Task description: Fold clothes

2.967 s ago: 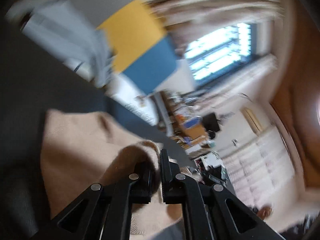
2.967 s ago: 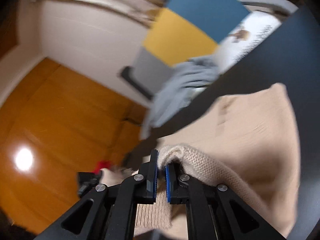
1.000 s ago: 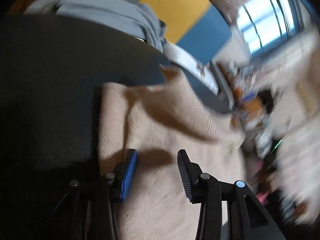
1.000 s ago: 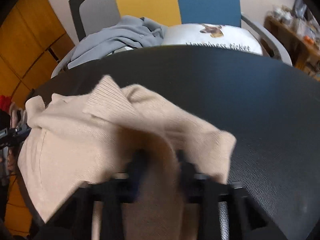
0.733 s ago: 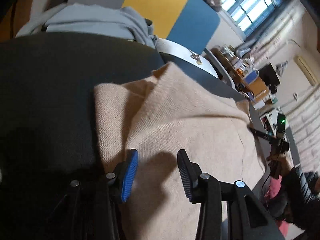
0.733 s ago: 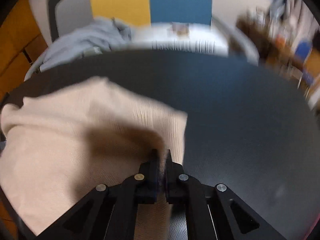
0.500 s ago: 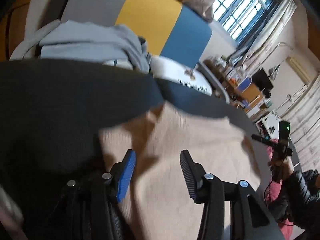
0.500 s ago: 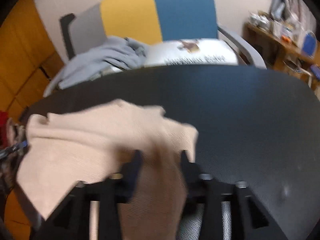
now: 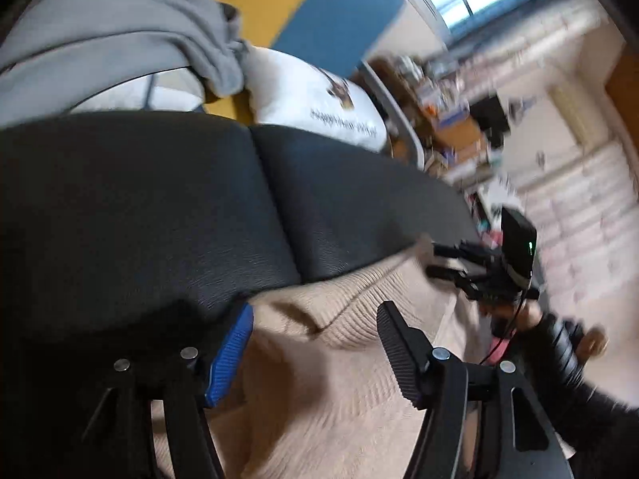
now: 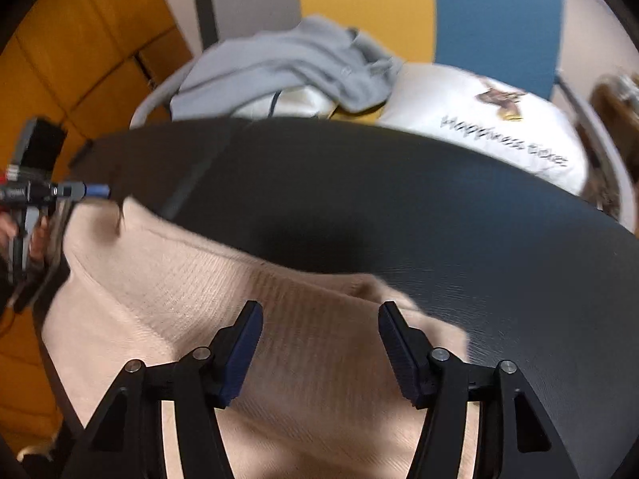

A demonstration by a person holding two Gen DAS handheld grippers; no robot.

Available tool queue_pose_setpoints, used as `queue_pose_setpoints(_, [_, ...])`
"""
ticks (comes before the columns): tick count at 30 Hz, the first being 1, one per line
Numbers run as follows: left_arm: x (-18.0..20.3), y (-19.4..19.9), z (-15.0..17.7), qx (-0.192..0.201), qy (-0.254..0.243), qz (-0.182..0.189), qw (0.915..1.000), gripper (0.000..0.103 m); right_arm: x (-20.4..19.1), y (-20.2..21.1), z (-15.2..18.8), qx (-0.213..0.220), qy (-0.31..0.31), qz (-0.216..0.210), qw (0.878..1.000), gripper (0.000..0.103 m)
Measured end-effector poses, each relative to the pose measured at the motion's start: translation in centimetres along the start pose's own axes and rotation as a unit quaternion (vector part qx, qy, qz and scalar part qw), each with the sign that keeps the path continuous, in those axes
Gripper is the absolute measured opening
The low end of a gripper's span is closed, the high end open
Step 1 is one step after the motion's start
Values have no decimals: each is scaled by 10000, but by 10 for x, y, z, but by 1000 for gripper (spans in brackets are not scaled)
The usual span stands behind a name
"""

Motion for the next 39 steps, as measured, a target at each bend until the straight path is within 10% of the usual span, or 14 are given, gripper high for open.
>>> queue_pose_setpoints(6, [44,-55,21,-1243,-1599,-810,9759,65,-10,-6,13,66,335,296,9990,31])
queue_pose_setpoints(9, [56,-63,26,-1184,-2120,-1190,9627,55,-16,-7,14,165,431,437,9980,27])
queue_pose_setpoints(12, [63,-52,22,-739,-2140,-1364,9644,14,-20,-6,14,256,487,512,9972,23])
queue_pose_setpoints(26, [82,6,-26,1134,-1919,-2066,9527,15,-26,40,-3,1313,218,883,9872,7])
queue_pose_setpoints(29, [61,9,-37,1375,-1525,-2735,9397,19,-20,38,-8,1387,62,966,9856,7])
queue_pose_setpoints(34, [19,24,-21,1391,-337,-1913,9710,28,-10,23,-10,1349,-225,1308,9819,8])
queue_pose_setpoints(39, [-23,12,7,684,546,-867,9924,43,-10,42,3,1751,-593,945,9782,36])
Point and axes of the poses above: each gripper's, at about its wrist camera, not at the fingertips, and y roughly against the way its jaws point, x to its right, z to its underside, the point moved 5 cm from there along -y, roughly the way its jaws point, and after that the axes turned 2 degrees about z, right-handed, at the moved point
